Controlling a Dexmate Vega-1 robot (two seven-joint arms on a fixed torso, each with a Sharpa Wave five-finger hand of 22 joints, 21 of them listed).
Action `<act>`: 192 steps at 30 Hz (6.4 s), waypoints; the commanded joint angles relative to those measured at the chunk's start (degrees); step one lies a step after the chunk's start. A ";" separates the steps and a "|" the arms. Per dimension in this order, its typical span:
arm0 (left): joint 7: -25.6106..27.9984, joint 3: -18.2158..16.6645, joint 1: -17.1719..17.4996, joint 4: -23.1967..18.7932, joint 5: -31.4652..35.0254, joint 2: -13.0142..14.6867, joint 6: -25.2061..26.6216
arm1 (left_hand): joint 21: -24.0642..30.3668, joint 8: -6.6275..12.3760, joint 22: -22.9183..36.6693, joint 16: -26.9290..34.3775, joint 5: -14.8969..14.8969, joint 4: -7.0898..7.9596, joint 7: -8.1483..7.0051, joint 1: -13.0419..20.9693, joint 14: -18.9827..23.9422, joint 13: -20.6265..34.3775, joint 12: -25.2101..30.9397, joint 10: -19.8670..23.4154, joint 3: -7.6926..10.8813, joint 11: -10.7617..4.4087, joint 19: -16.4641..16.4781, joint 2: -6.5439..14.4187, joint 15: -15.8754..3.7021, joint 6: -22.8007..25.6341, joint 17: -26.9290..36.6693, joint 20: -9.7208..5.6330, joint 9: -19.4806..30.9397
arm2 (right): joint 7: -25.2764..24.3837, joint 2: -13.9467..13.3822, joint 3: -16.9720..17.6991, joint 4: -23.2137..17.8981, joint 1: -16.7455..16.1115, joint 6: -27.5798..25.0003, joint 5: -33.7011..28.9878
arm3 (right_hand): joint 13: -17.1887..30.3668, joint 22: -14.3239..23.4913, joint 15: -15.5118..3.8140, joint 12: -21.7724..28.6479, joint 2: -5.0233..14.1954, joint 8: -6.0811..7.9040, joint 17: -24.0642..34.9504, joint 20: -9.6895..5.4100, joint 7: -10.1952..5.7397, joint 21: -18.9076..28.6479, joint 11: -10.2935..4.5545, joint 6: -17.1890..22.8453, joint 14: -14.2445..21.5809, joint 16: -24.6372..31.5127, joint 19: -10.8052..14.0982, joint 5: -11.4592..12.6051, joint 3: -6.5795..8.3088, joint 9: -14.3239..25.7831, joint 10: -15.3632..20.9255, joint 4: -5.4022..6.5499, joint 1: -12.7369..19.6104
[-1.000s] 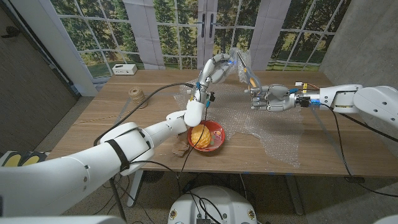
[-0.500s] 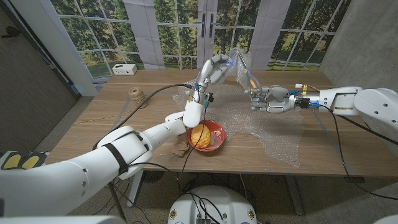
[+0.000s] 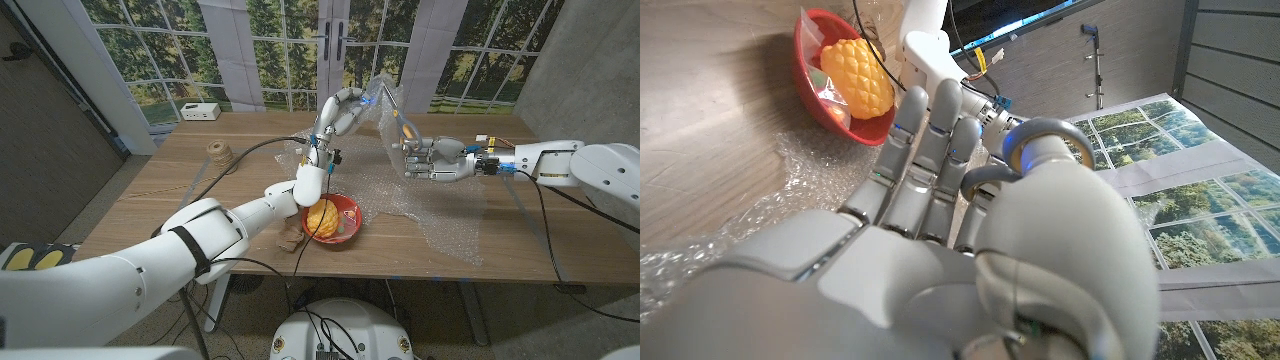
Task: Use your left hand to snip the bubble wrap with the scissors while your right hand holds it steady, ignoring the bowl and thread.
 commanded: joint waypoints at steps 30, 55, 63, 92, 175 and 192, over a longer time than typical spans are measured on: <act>1.78 0.06 0.92 -1.97 0.98 1.05 0.81 | 0.52 -0.27 -0.05 0.43 0.04 0.13 -0.15 0.44 0.50 0.43 0.00 0.46 -0.27 0.00 0.65 -0.01 -0.07 0.23 0.00 -5.06 -1.23 | 6.13 -3.26 -1.85 -1.48 0.94 3.14 -5.08 | 0.01 -3.42 -5.51 -2.05 -4.13 -0.58 -0.05 2.88 7.04 -1.19 -3.74 -22.68 -3.09 -3.58 -0.42 2.42 -5.88 -7.12 0.07 2.45 -8.96; 1.50 2.29 -1.55 4.81 -3.80 -1.25 -0.59 | 0.72 -0.55 -0.34 0.66 -0.03 0.51 -3.30 -0.19 0.34 0.89 0.06 0.36 -0.49 0.02 0.76 0.06 -0.07 -3.13 -0.09 -4.87 -0.75 | 4.83 -4.93 -0.27 -2.19 -0.66 3.71 -4.70 | -1.76 -3.51 -5.47 -2.38 -3.71 0.70 -0.30 3.31 8.85 -2.04 -3.47 -25.23 -2.08 -4.48 0.34 2.96 -6.88 -8.94 1.41 2.99 -10.50; 0.00 2.95 -1.77 5.45 -6.10 -1.66 -0.85 | 0.01 -14.48 0.36 1.71 0.39 1.38 -5.15 -3.29 0.29 0.67 0.40 -0.35 0.21 -1.05 1.30 0.56 -0.10 -28.02 0.51 -4.92 -4.37 | 4.44 -5.18 -0.05 -2.65 -1.00 3.58 -4.55 | -1.72 -3.51 -5.50 -2.27 -3.56 0.76 -0.35 3.28 8.92 -2.22 -3.56 -25.27 -2.05 -4.72 0.45 3.06 -6.94 -9.21 1.47 2.93 -10.44; -6.60 -3.14 4.11 -9.91 -3.10 2.47 9.22 | -6.97 -15.86 4.91 1.67 2.00 8.85 -1.14 -14.04 -6.98 10.10 9.94 -15.29 14.45 -0.83 -2.80 2.74 -0.15 -0.85 6.18 -4.19 -17.97 | 2.86 -6.99 2.36 -6.35 -3.20 6.03 -5.16 | -1.82 -3.45 -5.52 -1.84 -2.93 0.98 0.24 2.91 8.39 -2.88 -3.85 -24.76 -1.86 -5.14 0.69 3.36 -6.95 -9.88 2.06 2.33 -9.62; 8.88 -13.93 0.17 -0.97 24.79 -5.04 11.40 | -3.28 -15.02 4.96 -1.18 1.08 6.65 -8.80 -34.80 -2.00 -0.20 26.40 5.57 30.23 -3.00 -0.18 2.03 -0.04 -4.81 9.88 -4.66 3.39 | 1.62 -9.30 10.24 -12.37 -12.00 6.18 -2.89 | -3.69 -3.40 -5.46 -2.02 -2.27 0.74 0.74 3.09 9.06 -4.55 -3.50 -26.12 -1.24 -6.95 1.43 3.49 -8.31 -10.33 2.75 2.05 -10.37; 8.88 -11.86 -3.68 1.56 27.64 -5.22 14.48 | -2.25 -16.40 4.44 -1.27 0.94 5.36 -8.42 -35.13 -1.99 0.19 25.13 6.06 30.40 -2.55 -0.42 2.21 -0.04 -3.55 9.69 -4.90 1.93 | 0.10 -9.49 16.47 -14.60 -17.16 5.47 -3.00 | -3.41 -3.38 -5.42 -1.88 -2.08 0.81 0.86 3.22 9.13 -4.83 -3.78 -26.21 -1.09 -7.15 1.44 3.49 -8.50 -10.36 2.41 2.03 -10.50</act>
